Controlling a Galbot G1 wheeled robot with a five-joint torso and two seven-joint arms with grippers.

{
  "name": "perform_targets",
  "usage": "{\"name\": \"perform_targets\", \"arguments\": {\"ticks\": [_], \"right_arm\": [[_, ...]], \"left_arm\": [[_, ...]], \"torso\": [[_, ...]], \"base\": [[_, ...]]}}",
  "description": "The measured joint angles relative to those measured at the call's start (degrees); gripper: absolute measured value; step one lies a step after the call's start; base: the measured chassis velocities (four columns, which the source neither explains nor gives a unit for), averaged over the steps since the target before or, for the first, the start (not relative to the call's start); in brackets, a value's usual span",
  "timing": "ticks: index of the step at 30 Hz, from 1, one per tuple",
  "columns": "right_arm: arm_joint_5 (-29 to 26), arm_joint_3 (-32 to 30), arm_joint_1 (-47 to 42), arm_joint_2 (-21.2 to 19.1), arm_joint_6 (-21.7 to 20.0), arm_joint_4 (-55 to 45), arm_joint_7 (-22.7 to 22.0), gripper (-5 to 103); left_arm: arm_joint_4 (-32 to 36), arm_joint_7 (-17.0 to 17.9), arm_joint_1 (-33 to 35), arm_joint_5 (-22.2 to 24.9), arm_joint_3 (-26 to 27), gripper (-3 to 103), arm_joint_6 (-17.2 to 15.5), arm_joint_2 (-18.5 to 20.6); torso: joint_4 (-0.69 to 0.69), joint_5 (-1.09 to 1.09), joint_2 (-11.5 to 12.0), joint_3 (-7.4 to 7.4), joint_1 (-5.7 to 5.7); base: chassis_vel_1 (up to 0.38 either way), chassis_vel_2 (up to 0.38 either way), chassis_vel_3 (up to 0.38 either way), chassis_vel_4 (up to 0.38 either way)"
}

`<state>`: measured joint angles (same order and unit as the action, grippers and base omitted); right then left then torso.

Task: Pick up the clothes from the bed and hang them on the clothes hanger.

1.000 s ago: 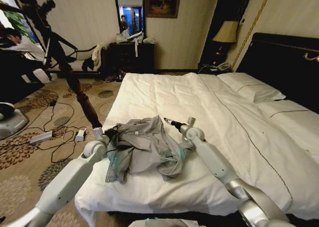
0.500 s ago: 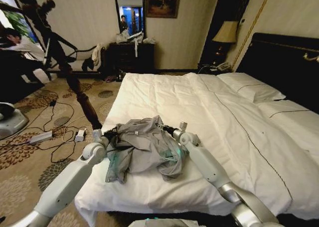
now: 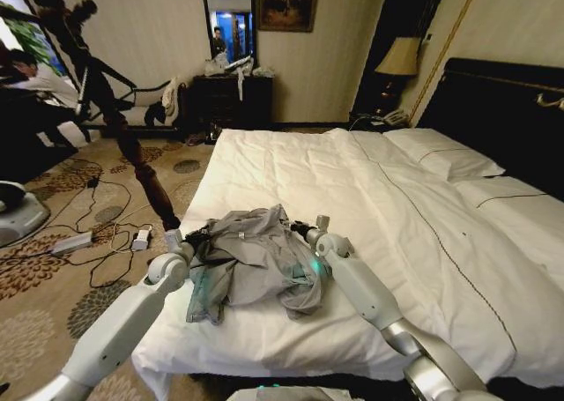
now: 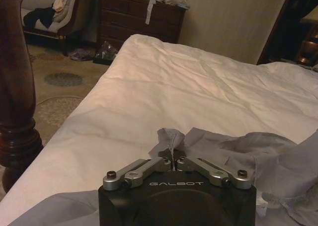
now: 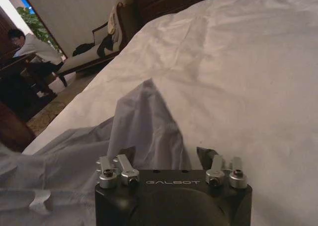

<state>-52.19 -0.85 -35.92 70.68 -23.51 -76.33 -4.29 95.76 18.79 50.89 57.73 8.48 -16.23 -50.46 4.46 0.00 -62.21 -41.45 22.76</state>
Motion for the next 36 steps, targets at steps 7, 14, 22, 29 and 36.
{"name": "perform_targets", "arguments": {"ticks": [7, 14, 22, 29, 36], "right_arm": [[0.1, 0.4, -0.2, 0.0, 0.0, -0.1, 0.3, 42], [0.0, 0.4, -0.4, -0.5, 0.1, -0.5, -0.1, 15], [-0.3, 0.4, -0.7, -1.0, 0.1, -1.9, -0.6, 0], [-1.6, 0.4, -0.6, -2.9, 0.0, -4.0, -1.5, 0], [-3.2, 0.5, -0.1, -5.9, -0.9, -7.6, -2.7, 0]], "left_arm": [[0.1, 0.2, 0.2, -0.1, 0.2, 0, 0.0, 0.1], [0.6, 0.2, -0.1, 0.0, -0.4, 0, 0.0, 0.5], [2.0, 2.1, 0.2, 0.8, -0.3, 9, -1.6, 1.5], [5.3, 2.8, 2.2, 0.3, 1.6, 36, -3.0, 5.1], [9.9, 2.6, 5.9, -1.5, 6.6, 57, -3.0, 9.4]], "torso": [[0.0, 0.0, 0.0, 0.0, 0.0], [0.0, 0.0, 0.0, 0.0, 0.0], [0.0, 0.0, 0.0, 0.0, 0.0], [0.0, 0.0, 0.0, 0.0, 0.0], [0.0, 0.0, 0.0, 0.0, 0.0]], "base": [[0.0, 0.0, 0.0, 0.0], [0.0, 0.0, 0.0, 0.0], [0.0, 0.0, 0.0, 0.0], [0.0, 0.0, 0.0, 0.0], [0.0, 0.0, 0.0, 0.0]]}}
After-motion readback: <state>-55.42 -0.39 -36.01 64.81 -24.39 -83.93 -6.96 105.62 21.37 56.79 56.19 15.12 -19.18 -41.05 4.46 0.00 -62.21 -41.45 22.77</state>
